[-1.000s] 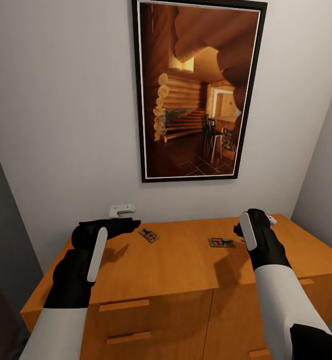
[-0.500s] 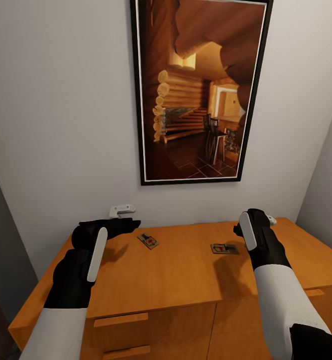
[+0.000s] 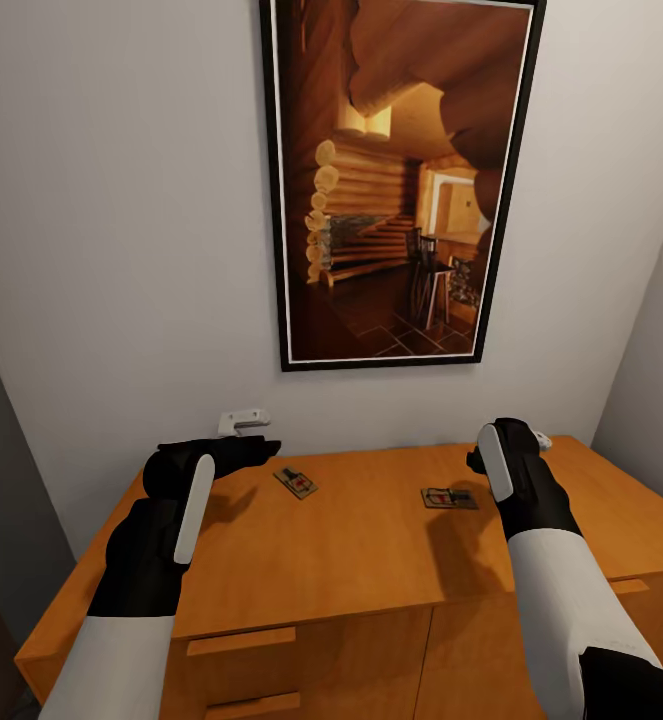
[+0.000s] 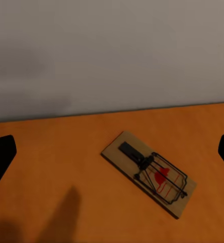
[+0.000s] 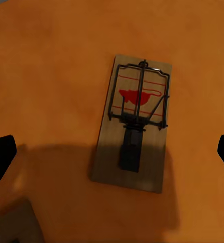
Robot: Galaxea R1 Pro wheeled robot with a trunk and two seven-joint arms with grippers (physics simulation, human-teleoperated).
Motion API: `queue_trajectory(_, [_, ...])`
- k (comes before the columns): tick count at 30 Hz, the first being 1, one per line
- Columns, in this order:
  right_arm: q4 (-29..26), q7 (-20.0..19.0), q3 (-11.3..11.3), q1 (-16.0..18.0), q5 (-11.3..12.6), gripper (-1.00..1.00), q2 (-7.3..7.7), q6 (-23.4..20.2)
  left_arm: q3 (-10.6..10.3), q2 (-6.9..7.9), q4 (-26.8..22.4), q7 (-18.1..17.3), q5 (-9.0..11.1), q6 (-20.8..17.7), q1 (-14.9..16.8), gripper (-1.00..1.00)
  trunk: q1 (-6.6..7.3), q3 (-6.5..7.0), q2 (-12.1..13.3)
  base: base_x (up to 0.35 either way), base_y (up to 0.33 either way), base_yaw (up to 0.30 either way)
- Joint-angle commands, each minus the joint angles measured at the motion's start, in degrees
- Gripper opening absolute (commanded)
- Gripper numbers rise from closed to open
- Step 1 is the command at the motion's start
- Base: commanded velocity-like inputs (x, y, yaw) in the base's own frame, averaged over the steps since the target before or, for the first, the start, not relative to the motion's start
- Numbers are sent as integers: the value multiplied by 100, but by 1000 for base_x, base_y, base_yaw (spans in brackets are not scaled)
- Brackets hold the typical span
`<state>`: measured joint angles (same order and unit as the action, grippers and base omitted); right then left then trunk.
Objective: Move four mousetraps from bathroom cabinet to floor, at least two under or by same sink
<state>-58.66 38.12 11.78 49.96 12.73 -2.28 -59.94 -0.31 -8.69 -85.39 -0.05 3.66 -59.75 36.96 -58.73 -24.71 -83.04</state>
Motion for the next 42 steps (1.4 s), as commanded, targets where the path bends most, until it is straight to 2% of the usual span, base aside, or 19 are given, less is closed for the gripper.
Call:
queue_trajectory(1, [-3, 55, 8, 5, 62, 100, -3, -6, 4, -1, -4, 10, 30, -25, 5, 100, 0, -7, -4, 2, 0, 0])
queue_trajectory(11, [90, 61, 14, 26, 77, 100, 129, -6, 4, -1, -4, 12, 30, -25, 5, 100, 0, -7, -4, 0, 0, 0])
queue_trajectory(19, [487, 70, 29, 280, 99, 100, 255, -6, 3, -1, -4, 9, 30, -25, 5, 100, 0, -7, -4, 0, 0, 0])
queue_trajectory(42, [672, 211, 60, 498, 106, 100, 263, -6, -3, -1, -4, 6, 30, -25, 5, 100, 0, -7, -4, 0, 0, 0])
